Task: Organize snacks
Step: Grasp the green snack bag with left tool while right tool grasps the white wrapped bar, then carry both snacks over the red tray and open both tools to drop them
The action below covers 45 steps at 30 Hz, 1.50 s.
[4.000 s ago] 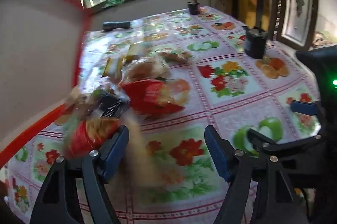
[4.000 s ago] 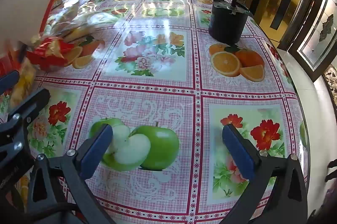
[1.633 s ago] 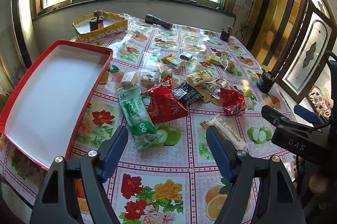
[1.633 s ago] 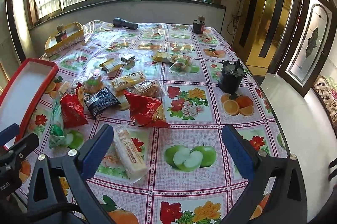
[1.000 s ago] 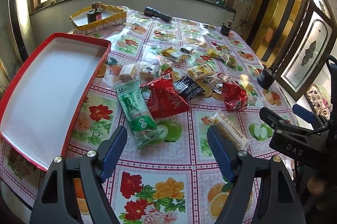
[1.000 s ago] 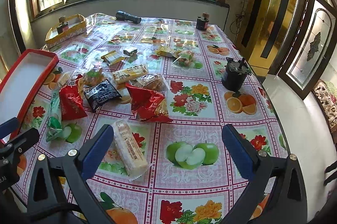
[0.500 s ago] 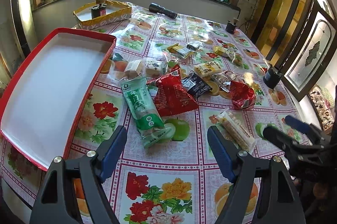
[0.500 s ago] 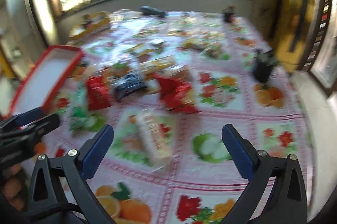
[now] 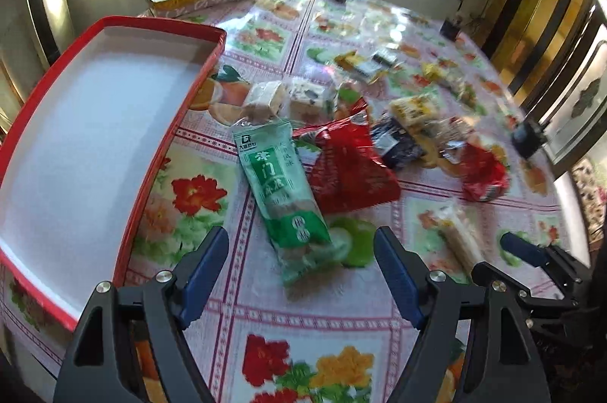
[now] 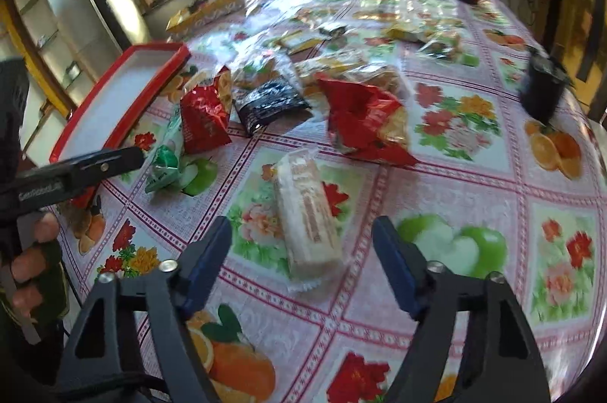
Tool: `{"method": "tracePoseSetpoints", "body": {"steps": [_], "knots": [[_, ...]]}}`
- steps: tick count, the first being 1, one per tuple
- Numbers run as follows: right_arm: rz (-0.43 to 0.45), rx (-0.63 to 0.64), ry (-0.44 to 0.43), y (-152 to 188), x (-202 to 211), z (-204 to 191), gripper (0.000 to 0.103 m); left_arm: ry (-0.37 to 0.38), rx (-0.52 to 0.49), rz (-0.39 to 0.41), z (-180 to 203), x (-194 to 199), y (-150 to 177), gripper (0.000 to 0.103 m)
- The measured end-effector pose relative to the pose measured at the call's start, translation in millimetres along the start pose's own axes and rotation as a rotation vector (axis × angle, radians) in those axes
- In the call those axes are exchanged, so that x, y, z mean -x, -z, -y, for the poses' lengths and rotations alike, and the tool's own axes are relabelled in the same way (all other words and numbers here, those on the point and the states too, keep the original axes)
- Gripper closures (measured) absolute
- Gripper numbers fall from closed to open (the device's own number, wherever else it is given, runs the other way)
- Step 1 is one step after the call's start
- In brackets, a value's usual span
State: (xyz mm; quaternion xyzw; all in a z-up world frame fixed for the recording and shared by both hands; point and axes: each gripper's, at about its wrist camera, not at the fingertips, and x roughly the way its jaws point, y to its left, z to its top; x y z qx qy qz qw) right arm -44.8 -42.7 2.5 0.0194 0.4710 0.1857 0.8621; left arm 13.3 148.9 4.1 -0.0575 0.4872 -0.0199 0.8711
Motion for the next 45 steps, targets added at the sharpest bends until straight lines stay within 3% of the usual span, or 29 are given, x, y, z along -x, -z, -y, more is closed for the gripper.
{"method": "tracePoseSetpoints", "body": {"steps": [6,8,10,11,12,15,21,27,39,45], "knots": [[-0.093,0.12,0.102,-6.6,-34.4,-15.6,0.044,-0.093,-0.016,-0.074,5.1,-36.1,-11.6,0.024],[-0.082,0.167,0.136,-5.3,-36.6,-21.2,0.047,-0.122,-0.023,-0.103,7.1,-49.4,-12.7,0.026],[-0.08,0.185,0.132,-5.2,-35.8,-22.6,0.056,-0.136,-0.036,-0.097,9.1,-53.9,-11.5,0.027],[-0.077,0.192,0.137,-4.6,-35.1,-22.8,0.066,-0.128,-0.043,-0.084,10.0,-52.6,-10.4,0.035],[-0.078,0.198,0.14,-4.0,-34.5,-22.9,0.068,-0.112,-0.05,-0.08,11.6,-51.4,-9.8,0.049],[-0.075,0.187,0.126,-2.7,-34.3,-19.9,0.068,-0.088,-0.067,-0.075,15.1,-47.5,-8.1,0.075],[-0.051,0.118,0.07,-6.9,-29.3,-18.0,0.068,-0.02,-0.041,-0.073,3.0,-33.2,0.9,0.078],[0.002,0.07,0.017,-6.7,-5.4,-20.1,0.069,-0.016,-0.038,-0.019,-4.7,0.4,8.8,0.078],[0.064,0.057,-0.097,-19.6,20.1,-55.2,0.068,-0.153,-0.019,0.147,-20.0,65.6,9.8,0.078],[0.075,0.062,-0.155,-30.0,21.9,-75.7,0.068,-0.202,0.008,0.197,-36.4,76.0,11.3,0.078]]}}
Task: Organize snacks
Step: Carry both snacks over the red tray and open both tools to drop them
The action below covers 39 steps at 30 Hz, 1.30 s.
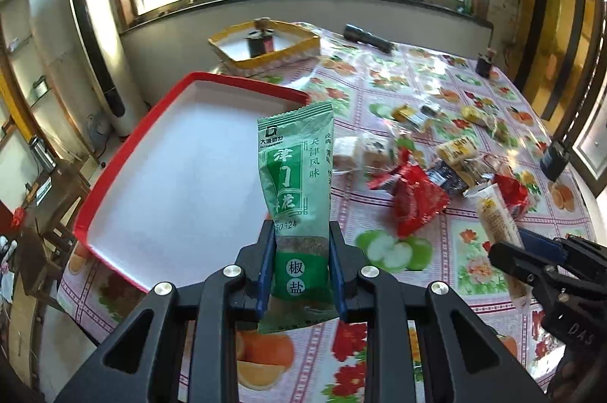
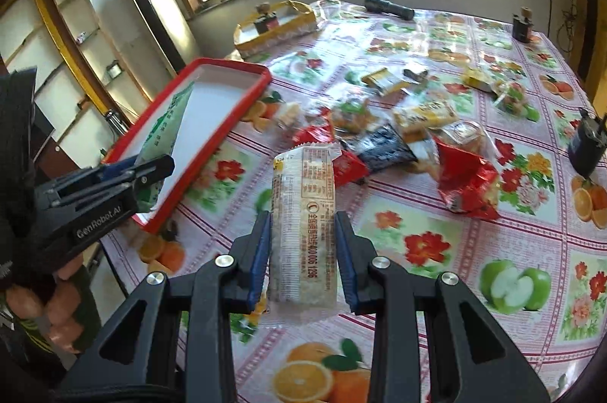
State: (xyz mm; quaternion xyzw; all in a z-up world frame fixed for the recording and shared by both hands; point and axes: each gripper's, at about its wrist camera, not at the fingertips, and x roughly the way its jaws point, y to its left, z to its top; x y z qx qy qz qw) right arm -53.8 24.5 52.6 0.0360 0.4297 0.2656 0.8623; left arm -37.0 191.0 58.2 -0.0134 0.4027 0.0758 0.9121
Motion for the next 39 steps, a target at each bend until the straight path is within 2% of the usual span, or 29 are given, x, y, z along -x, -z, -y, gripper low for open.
{"method": "tracePoseSetpoints", "body": {"steps": [9,25,30,39], "knots": [[0.01,0.019,-0.066,-14.6,-17.4,-26.6,0.068,-0.078,0.085,0.041,-43.9,-0.5,-2.1,0.078],[-0.057,0.117,-0.194,-31.2,-64.8,-83.3,0.068,-0.183,0.17,0.042,-94.4,-11.5,-3.7,0.078],[-0.062,0.123,-0.215,-39.2,-76.2,-95.9,0.068,-0.195,0.192,0.026,-106.4,-16.5,-2.9,0.078],[-0.097,0.129,-0.273,-61.8,-121.7,-130.4,0.068,-0.208,0.218,0.01,-122.7,-23.6,-3.3,0.078]]}}
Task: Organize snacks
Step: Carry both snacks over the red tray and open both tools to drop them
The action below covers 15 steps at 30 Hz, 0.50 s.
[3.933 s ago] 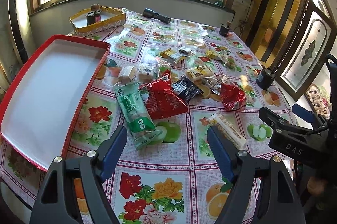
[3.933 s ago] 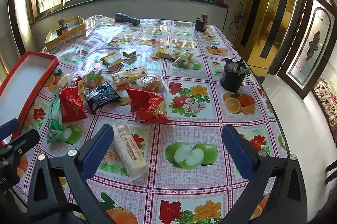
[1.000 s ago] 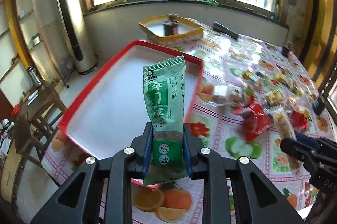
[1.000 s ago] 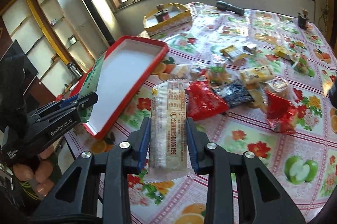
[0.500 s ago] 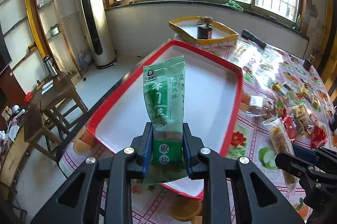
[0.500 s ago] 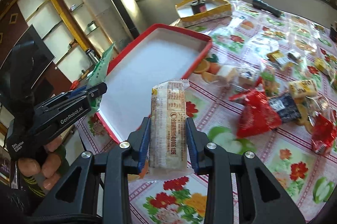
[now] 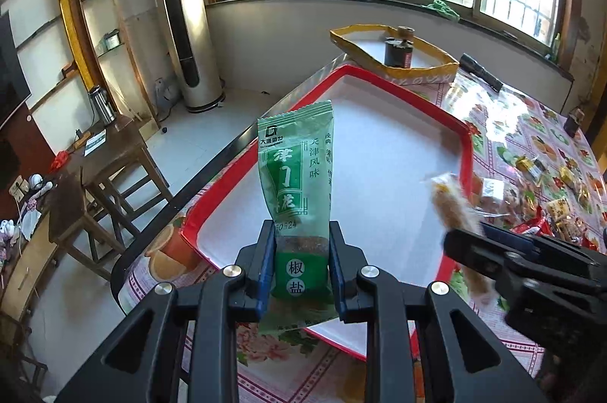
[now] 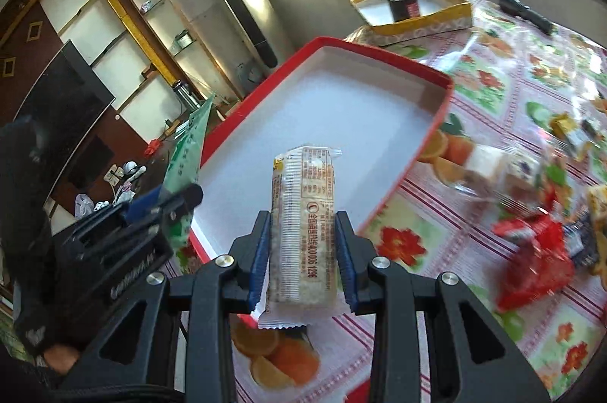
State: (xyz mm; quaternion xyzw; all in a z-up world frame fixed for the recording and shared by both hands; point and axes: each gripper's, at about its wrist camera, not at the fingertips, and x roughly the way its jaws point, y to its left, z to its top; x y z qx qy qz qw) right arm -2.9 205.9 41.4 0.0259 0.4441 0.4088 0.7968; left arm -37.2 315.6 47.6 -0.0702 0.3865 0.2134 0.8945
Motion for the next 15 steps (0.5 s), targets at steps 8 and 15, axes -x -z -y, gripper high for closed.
{"method": "tracePoseSetpoints", "body": {"steps": [8,15], "knots": [[-0.042,0.039,0.021,-9.6,-40.4,-13.1,0.068,-0.002,0.017,-0.045,-11.0,-18.6,0.4,0.078],[-0.089,0.069,0.064,-6.8,-70.0,-12.8,0.068,0.002,0.026,-0.086,-16.8,-35.2,3.8,0.078]]}}
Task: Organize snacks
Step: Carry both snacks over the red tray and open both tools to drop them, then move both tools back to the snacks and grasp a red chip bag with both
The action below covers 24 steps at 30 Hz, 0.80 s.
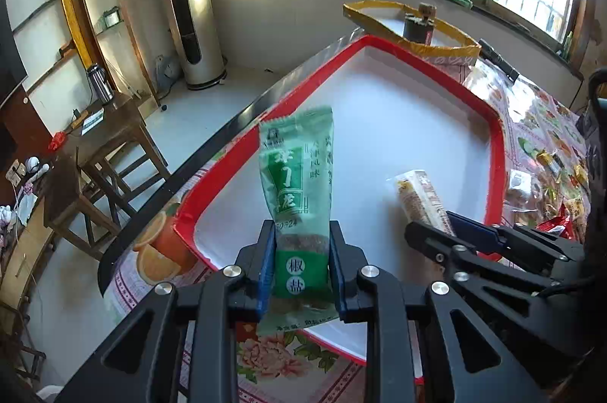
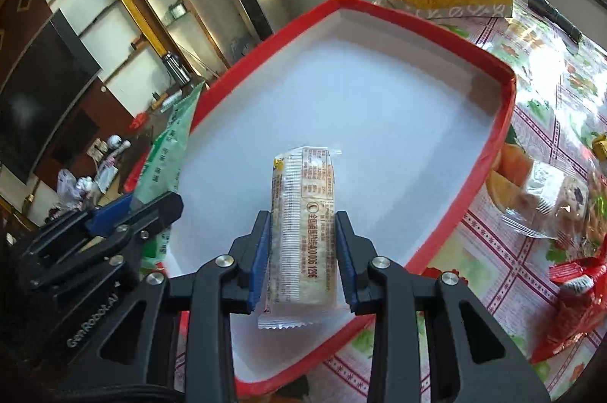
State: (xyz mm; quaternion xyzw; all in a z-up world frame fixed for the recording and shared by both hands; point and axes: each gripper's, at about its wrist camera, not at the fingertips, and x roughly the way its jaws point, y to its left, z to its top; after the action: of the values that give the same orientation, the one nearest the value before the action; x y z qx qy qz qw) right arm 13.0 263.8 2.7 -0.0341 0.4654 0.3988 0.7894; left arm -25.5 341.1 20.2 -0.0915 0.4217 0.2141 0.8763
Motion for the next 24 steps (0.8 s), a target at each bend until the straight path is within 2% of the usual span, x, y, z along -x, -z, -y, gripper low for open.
{"method": "tracePoseSetpoints", "body": {"steps": [7,13,16,21,24], "knots": [[0.003,0.05,0.047,-0.1,-8.1,-7.8,0.068,0.013,-0.006,-0.019,-1.1,-6.9,-0.4,0.078],[-0.004,0.054,0.059,-1.5,-8.1,-9.5,0.065,0.019,-0.001,-0.032,-3.5,-10.1,0.7,0.071],[-0.002,0.042,0.067,-2.6,-6.4,-5.1,0.058,0.026,0.007,-0.039,-4.2,-8.9,0.1,0.065],[0.032,0.018,0.042,-1.4,12.4,0.1,0.052,0.026,0.027,-0.014,-7.0,3.9,-1.6,0.039],[0.073,-0.002,0.015,5.2,34.3,5.6,0.045,0.032,0.021,0.015,-4.2,11.6,-2.4,0.035]]}}
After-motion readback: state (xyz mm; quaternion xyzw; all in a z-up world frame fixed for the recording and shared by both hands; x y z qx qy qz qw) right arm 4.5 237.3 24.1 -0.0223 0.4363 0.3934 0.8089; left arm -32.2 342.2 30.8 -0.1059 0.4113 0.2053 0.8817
